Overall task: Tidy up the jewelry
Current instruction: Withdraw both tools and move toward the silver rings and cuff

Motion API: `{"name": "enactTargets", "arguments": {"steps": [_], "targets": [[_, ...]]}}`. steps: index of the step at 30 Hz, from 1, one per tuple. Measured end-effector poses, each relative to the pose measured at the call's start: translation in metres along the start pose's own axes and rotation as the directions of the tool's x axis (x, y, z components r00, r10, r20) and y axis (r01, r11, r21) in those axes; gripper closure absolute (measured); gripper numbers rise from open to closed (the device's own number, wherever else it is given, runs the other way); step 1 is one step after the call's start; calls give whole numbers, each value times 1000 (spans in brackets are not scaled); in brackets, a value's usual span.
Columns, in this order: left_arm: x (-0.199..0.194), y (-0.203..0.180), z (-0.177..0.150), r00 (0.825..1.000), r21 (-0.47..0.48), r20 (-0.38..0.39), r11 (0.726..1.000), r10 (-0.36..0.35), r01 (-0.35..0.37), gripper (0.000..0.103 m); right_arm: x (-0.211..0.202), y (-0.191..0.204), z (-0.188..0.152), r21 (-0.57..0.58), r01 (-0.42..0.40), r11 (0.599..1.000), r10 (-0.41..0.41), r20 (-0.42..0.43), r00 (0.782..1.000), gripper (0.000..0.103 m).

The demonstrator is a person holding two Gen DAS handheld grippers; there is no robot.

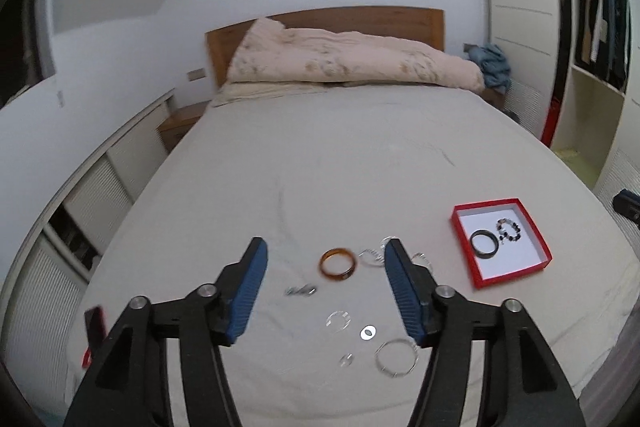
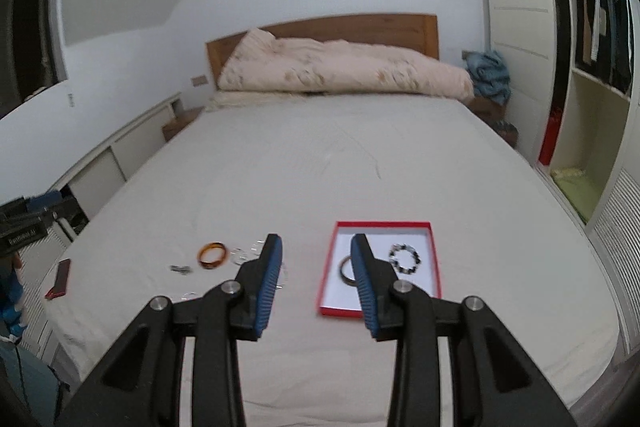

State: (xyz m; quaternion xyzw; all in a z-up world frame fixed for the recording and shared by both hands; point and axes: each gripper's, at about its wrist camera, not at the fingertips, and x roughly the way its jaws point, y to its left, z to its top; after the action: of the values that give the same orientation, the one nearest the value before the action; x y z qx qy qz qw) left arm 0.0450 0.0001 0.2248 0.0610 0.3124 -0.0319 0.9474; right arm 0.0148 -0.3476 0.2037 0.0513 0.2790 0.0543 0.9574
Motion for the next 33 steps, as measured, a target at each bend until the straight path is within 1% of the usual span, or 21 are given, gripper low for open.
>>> {"name": "enactTargets", "arguments": {"steps": [2, 4, 8, 12, 15, 18, 21, 24, 25, 26, 29, 33], "targets": [[-11, 16, -12, 1000, -28, 9, 1000, 4, -4, 42, -13, 16, -1, -20, -17, 1000, 17, 16, 1000, 69], [-14, 28, -26, 1000, -51, 7, 999, 8, -8, 42, -19, 29, -5, -34, -34, 999, 34, 20, 999, 69], [-8, 43, -55, 1000, -88, -13, 996, 18, -19, 42, -16, 48, -17, -47, -58, 997, 58, 3, 998, 69], [11, 48, -87, 999, -104, -43, 994, 30, -34, 42, 5, 63, -40, -53, -82, 995, 79, -50, 996, 69], [37, 45, -111, 996, -107, -82, 993, 29, -38, 43, 31, 68, -60, -52, -104, 993, 99, -100, 990, 69], [64, 40, -135, 993, -106, -113, 994, 17, -29, 44, 61, 74, -85, -38, -130, 991, 123, -158, 980, 69], [93, 33, -156, 987, -105, -162, 994, 1, -19, 44, 94, 83, -112, -47, -164, 985, 149, -229, 962, 69], [120, 24, -175, 977, -101, -214, 995, -12, -10, 46, 129, 92, -138, -50, -204, 978, 179, -307, 935, 69], [132, 21, -182, 970, -105, -243, 995, -28, 2, 48, 138, 95, -146, -46, -217, 975, 190, -329, 925, 69], [142, 19, -189, 963, -111, -266, 994, -43, 13, 51, 151, 97, -154, -41, -234, 971, 204, -359, 911, 69], [165, 17, -201, 946, -127, -315, 991, -81, 42, 55, 179, 104, -169, -42, -264, 964, 223, -417, 881, 70], [189, 11, -208, 927, -137, -353, 987, -125, 81, 56, 208, 106, -180, -16, -289, 957, 249, -464, 850, 70]]}}
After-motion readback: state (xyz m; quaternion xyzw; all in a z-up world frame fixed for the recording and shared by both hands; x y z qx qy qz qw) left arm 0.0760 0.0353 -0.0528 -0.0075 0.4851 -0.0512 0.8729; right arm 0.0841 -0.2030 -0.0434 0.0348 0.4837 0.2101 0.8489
